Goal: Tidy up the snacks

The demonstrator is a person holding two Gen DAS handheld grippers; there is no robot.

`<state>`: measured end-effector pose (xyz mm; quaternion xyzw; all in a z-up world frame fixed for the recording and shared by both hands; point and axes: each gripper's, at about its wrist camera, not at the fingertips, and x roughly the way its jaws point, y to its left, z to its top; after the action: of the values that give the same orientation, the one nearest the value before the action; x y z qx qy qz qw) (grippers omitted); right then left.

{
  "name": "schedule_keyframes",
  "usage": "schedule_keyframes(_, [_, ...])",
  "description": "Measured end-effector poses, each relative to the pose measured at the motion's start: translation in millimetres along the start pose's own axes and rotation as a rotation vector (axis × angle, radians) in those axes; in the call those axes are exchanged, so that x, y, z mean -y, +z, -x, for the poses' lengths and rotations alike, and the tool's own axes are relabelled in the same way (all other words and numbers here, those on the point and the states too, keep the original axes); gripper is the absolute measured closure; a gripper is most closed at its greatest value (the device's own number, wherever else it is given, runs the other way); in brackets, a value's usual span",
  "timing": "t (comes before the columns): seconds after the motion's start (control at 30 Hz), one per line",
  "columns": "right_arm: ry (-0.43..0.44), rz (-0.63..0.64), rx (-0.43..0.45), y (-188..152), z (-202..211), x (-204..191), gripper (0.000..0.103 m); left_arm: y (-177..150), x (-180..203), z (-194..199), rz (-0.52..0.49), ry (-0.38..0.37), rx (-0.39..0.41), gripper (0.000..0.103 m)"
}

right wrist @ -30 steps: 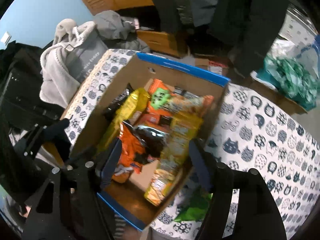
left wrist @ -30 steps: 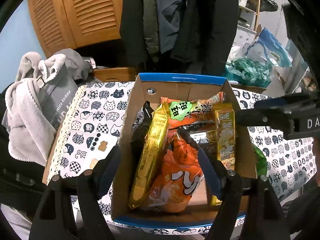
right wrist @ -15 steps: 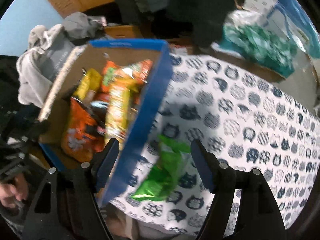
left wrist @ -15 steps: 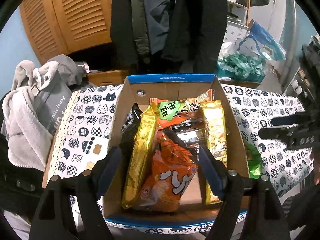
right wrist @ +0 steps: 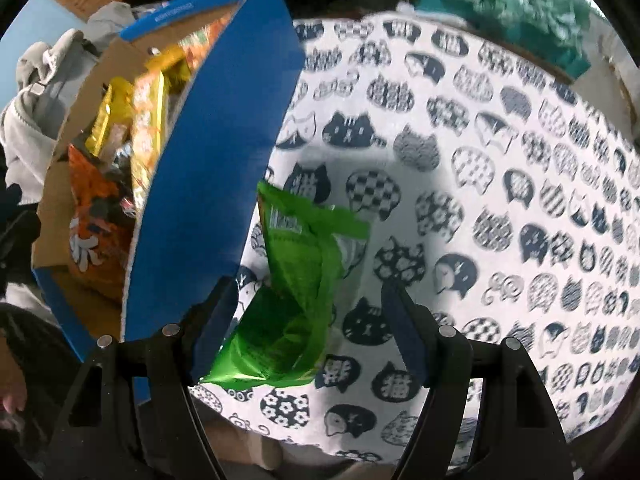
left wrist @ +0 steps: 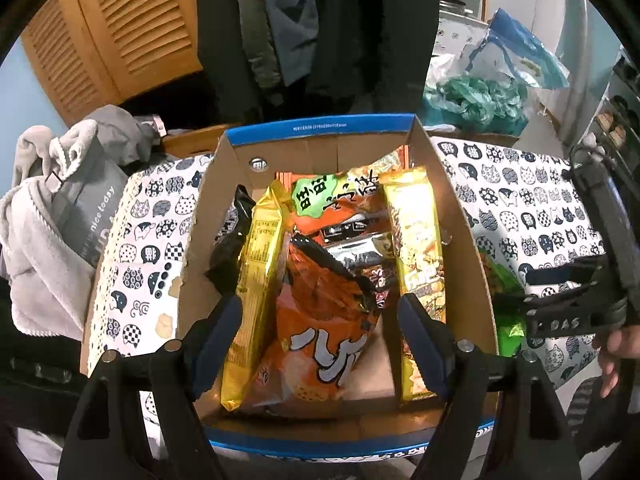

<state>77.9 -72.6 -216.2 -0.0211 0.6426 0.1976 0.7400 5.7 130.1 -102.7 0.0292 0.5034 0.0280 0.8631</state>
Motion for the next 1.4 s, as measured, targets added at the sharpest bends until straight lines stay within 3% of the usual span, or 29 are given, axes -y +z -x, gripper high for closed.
schedule_keyframes(0.23, [0.007, -0.007, -0.026, -1.0, -26.1, 2.9, 0.029, -0.5, -1.5, -2.3, 0.007, -0.007, -0.01, 0.022])
schedule_keyframes(0.27, [0.015, -0.002, -0.022, -1.7, -26.5, 3.2, 0.035, -0.7, -1.7, -2.6, 0.009, -0.007, -0.012, 0.022])
schedule_keyframes(0.3, [0.034, 0.006, -0.019, -2.0, -26.6, 3.0, 0.052, -0.8, -2.0, -3.1, 0.009, -0.008, -0.014, 0.022])
schedule_keyframes(0.5, [0.044, 0.067, -0.011, -2.3, -25.7, -6.9, 0.071, -0.2, -4.1, -2.8, 0.021, -0.017, -0.015, 0.022])
schedule_keyframes(0.97, [0.028, 0.112, 0.09, -0.5, 34.7, -16.5, 0.073, 0.3, -5.9, 10.0, 0.034, -0.057, 0.041, 0.023])
schedule_keyframes(1.13, [0.064, 0.123, 0.135, 5.2, 64.9, -23.9, 0.073, 1.1, -12.3, 13.7, 0.061, -0.075, 0.046, 0.049])
schedule_keyframes(1.4, [0.111, 0.181, 0.174, 29.6, 89.5, -62.3, 0.073, 1.4, -32.8, 20.5, 0.135, -0.08, 0.07, 0.054])
